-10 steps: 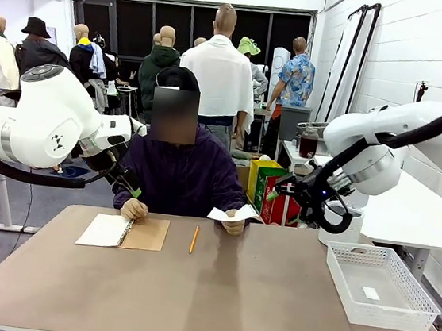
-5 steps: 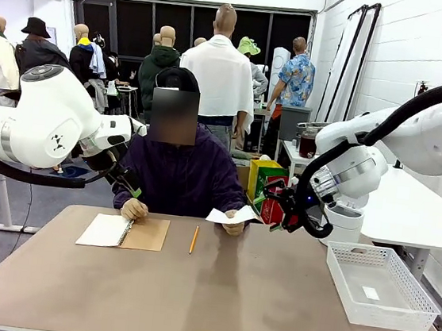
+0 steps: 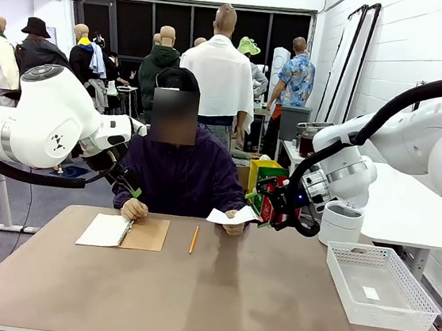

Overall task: Sort the paper based on its condition.
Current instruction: If a person hands you a paper, place it in the Organizing basket , and if it's crumpled, put it in the Trash can.

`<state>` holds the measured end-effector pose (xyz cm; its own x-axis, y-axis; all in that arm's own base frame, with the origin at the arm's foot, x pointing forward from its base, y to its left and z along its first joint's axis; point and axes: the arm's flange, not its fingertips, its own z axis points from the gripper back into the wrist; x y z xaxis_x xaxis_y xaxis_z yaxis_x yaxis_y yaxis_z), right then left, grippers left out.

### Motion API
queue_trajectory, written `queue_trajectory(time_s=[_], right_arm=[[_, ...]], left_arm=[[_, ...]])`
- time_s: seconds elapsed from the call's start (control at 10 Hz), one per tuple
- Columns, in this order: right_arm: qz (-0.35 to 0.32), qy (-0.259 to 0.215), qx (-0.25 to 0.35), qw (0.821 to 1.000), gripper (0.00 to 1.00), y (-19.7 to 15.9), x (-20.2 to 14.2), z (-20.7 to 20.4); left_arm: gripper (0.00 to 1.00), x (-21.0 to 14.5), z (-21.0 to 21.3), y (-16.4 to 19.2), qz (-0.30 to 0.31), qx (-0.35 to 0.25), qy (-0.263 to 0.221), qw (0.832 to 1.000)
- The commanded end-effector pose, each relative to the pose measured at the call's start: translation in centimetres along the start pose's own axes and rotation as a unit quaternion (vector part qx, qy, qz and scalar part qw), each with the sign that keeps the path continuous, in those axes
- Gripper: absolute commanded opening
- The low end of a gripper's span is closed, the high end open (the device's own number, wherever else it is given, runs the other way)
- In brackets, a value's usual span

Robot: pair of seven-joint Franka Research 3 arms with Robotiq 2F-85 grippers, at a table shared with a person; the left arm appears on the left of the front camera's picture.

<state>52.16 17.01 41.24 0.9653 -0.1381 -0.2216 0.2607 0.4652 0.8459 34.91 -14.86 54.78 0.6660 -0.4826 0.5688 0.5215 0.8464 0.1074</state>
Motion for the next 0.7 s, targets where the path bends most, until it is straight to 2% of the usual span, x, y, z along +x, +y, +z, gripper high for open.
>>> queue_trajectory(time_s=[0.0, 0.1, 0.2, 0.3, 0.4, 0.6], right_arm=[[-0.006, 0.014, 0.028, 0.999, 1.0, -0.05, 0.97, -0.65], [-0.014, 0.01, 0.031, 0.999, 0.81, -0.17, 1.16, -0.76], [-0.015, 0.011, 0.034, 0.999, 0.67, -0.22, 1.17, -0.85], [-0.018, 0.016, 0.033, 0.999, 0.67, -0.2, 1.11, -0.85], [-0.023, 0.015, 0.031, 0.999, 0.48, -0.22, 1.25, -0.91], [-0.035, 0.018, 0.024, 0.999, 0.24, -0.26, 1.51, -1.01]], left_arm=[[1.0, 0.07, -0.01, 0.04, 0.0, -0.001, 0.0, 1.0], [1.0, 0.07, -0.01, 0.04, 0.0, -0.001, 0.0, 1.0], [1.0, 0.07, -0.01, 0.04, 0.0, -0.001, 0.0, 1.0], [1.0, 0.07, -0.01, 0.04, 0.0, -0.001, 0.0, 1.0], [1.0, 0.07, -0.01, 0.04, 0.0, -0.001, 0.0, 1.0], [1.0, 0.07, -0.01, 0.04, 0.0, -0.001, 0.0, 1.0]])
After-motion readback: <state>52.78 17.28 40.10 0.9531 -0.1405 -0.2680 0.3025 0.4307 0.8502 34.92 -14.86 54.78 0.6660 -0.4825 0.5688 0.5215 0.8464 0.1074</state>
